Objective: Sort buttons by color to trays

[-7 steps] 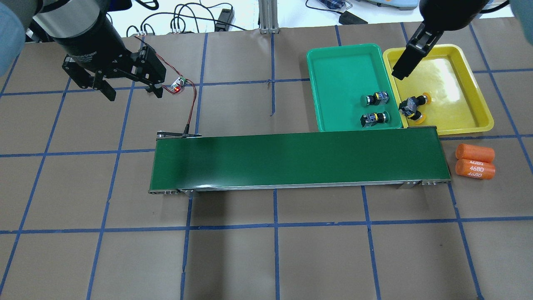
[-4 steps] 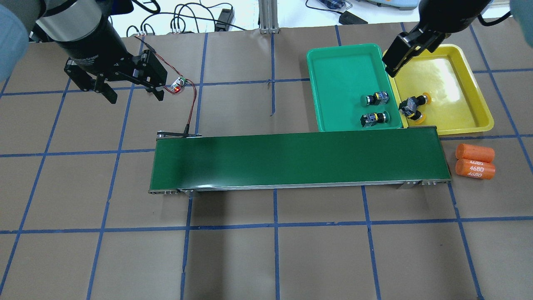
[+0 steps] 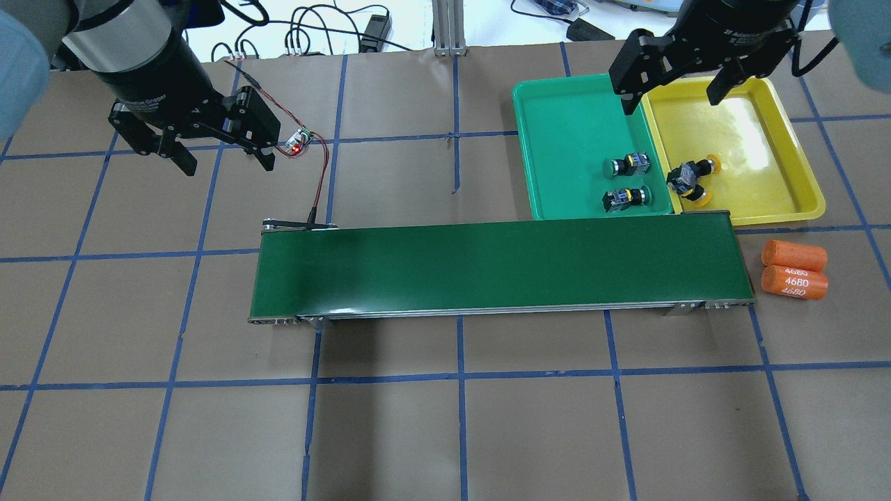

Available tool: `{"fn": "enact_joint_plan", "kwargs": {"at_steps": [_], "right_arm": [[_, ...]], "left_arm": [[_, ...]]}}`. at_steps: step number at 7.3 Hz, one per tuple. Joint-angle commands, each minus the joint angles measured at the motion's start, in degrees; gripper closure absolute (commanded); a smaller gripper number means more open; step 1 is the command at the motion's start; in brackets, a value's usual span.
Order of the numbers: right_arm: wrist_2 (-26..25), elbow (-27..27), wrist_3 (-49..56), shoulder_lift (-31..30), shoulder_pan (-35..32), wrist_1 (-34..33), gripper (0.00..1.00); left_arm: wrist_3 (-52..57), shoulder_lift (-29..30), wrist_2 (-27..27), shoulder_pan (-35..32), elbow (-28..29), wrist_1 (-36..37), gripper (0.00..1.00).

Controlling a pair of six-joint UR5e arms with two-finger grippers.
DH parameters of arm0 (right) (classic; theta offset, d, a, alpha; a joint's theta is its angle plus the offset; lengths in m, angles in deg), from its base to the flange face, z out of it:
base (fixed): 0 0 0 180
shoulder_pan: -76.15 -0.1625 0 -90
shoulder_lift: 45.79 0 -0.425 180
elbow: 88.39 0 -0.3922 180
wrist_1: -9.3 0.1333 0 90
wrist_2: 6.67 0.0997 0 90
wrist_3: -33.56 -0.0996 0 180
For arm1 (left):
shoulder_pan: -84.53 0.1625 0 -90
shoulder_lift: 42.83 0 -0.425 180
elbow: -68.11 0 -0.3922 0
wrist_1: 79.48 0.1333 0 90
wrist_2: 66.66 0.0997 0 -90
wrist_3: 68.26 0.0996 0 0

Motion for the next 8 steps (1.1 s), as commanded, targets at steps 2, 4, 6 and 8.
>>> {"fn": "enact_joint_plan", "kwargs": {"at_steps": [2, 4, 6, 8], "right_arm": [[0.69, -0.44, -8.87, -0.29, -0.05, 1.91, 0.0], [0.78, -0.44, -8.78, -0.38, -0.05, 2.09, 0.0], [0.87, -0.52, -8.69, -0.38, -0.14, 2.0, 0.0], [0.87, -0.52, -8.61, -0.38, -0.23, 2.0, 0.0]], "left_arm": [[0.0, 0.03, -0.03, 0.0, -0.06, 0.01, 0.0], [0.0, 0.03, -0.03, 0.0, -0.06, 0.01, 0.0], [0.0, -0.06, 0.06, 0.0, -0.06, 0.01, 0.0], [0.0, -0.06, -0.03, 0.0, -0.06, 0.01, 0.0]]}}
